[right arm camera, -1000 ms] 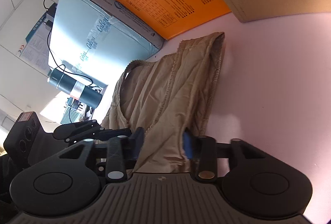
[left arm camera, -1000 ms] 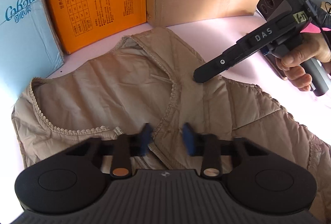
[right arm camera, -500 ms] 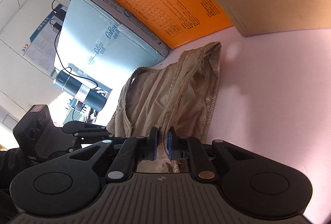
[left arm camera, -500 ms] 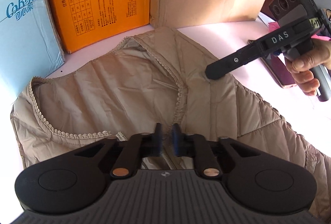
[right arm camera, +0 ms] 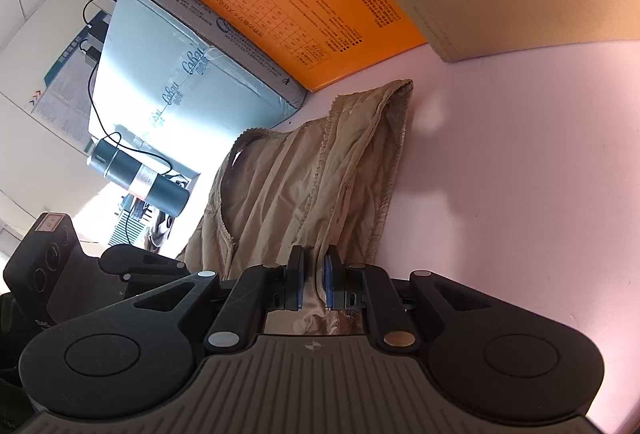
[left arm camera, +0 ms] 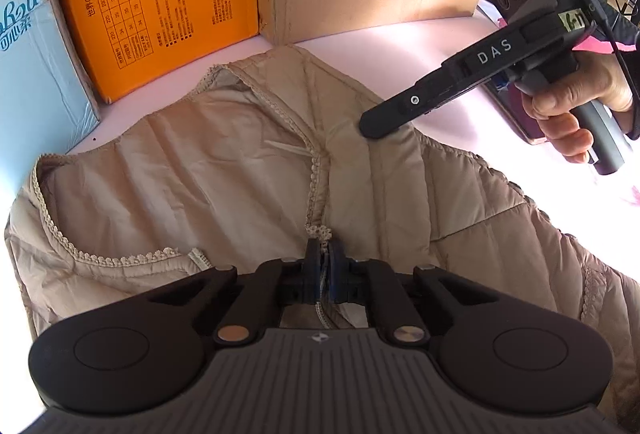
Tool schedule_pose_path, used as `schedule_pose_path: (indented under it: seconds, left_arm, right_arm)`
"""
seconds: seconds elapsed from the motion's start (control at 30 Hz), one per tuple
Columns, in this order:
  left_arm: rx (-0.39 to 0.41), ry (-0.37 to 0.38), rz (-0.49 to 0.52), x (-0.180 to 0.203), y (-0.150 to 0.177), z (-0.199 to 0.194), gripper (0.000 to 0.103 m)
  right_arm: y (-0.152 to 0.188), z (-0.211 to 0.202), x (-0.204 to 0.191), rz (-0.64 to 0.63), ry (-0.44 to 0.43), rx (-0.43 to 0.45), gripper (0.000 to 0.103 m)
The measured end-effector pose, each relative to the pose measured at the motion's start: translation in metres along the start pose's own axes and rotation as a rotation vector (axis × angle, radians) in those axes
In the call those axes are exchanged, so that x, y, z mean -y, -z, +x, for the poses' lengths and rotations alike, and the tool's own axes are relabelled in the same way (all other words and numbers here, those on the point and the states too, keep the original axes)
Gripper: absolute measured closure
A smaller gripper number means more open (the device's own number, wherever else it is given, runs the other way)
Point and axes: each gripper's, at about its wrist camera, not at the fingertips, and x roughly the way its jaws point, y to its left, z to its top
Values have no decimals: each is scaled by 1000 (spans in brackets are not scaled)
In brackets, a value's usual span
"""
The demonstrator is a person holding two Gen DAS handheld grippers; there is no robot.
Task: Fold clothes
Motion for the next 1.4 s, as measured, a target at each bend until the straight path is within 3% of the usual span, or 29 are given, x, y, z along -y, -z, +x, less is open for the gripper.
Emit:
schedule_pose_path:
  seconds: [0.4,0.67,0.8,1.0,1.13,1.4]
  left_arm:
    - [49,-121,-54,7,-12,-10,99]
    - [19,-189,-79,9,-16,2,99]
    - [46,-190,-98,8,-18,-2,99]
    - [143,-178,-172,3,-25,-19,99]
    - [177,-156,-188,5,-30,-25,99]
    - [206,-154,-219,3,-38,-24,99]
  right_arm:
    - [0,-14,-4,3,4,73,93]
    - [-2,-7,-5,12,46,110,93]
    - [-4,-1,-4,6,74,106,93]
    - [-2,-10,-2,37,-28,198,93]
    - [-3,-14,-3,51,-48,233,93]
    - [-28,-13,-9,-19,48,143,93]
